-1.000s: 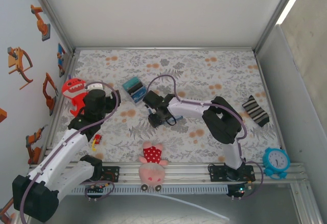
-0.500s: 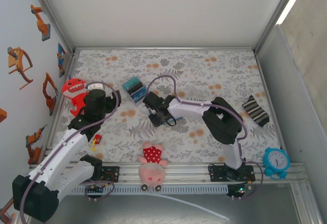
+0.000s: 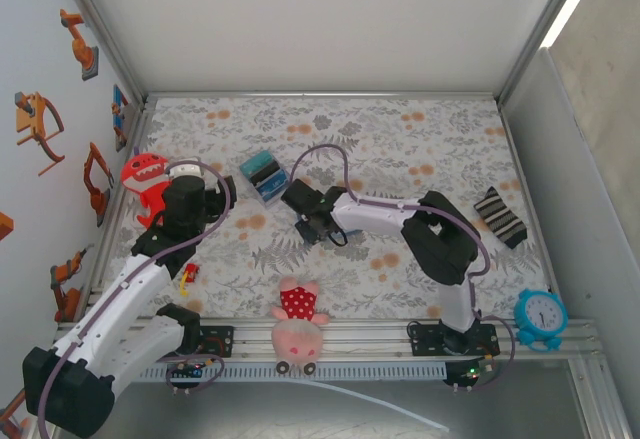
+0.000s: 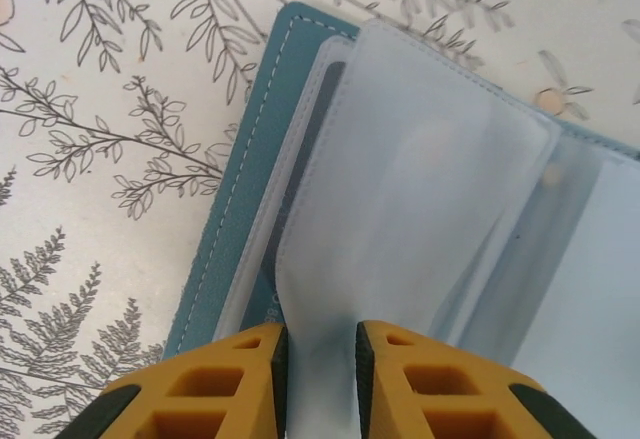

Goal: Take the credit cards out of the card holder

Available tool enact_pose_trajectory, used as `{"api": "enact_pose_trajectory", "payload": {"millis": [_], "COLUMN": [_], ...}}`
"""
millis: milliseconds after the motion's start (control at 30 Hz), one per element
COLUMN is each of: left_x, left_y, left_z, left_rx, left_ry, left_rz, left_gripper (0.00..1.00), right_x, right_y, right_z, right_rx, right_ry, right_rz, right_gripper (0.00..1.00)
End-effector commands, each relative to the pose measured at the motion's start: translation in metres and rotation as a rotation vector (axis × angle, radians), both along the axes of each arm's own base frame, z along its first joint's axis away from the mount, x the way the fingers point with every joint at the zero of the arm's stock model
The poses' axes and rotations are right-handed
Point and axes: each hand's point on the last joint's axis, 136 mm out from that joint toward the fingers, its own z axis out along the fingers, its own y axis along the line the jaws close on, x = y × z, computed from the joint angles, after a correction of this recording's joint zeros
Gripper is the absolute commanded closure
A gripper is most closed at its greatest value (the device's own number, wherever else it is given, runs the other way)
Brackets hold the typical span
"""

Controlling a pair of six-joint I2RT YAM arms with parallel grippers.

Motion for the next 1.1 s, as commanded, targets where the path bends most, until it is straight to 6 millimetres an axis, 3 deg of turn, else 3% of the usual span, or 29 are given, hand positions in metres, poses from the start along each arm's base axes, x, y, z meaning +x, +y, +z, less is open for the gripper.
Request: {"api": "enact_pose_trajectory", "payload": {"millis": [0,133,567,800,1067], "left_x": [0.001,0.002,-0.001,-0.004,-0.004], "left_y": [0.002,0.003,-0.001,-0.021,-0.061], "left_z": [0.022,0.023,0.031,0.026,0.002], "left_rx": [-0.027,-0.032,-0.07,-0.056,-0.021], "left_ry": [-0.048,-0.052,-0.087,-0.093,-0.05], "left_rz": [0.015,0.022,0.004,-0.123,-0.243], "left_gripper": [0.03,0.03,0.03,0.03,0.03], "right_x": [0.008,0.011,0.018,0.023,0.028], "right_y": [-0.014,-0.019,-0.053,-0.066,-0.083], "right_z": [0.023,0.027,0.022,0.013,0.002], "right_rx": [-0.024,-0.031,-0.042,-0.001,0.027], "right_ry": [-0.078,-0.095,-0.082,-0.039,-0.002], "right_rz": [-0.044,-0.065,-0.172,-0.235,-0.293], "right_gripper": [0.73,0.68,0.67,0.67,0.72]}}
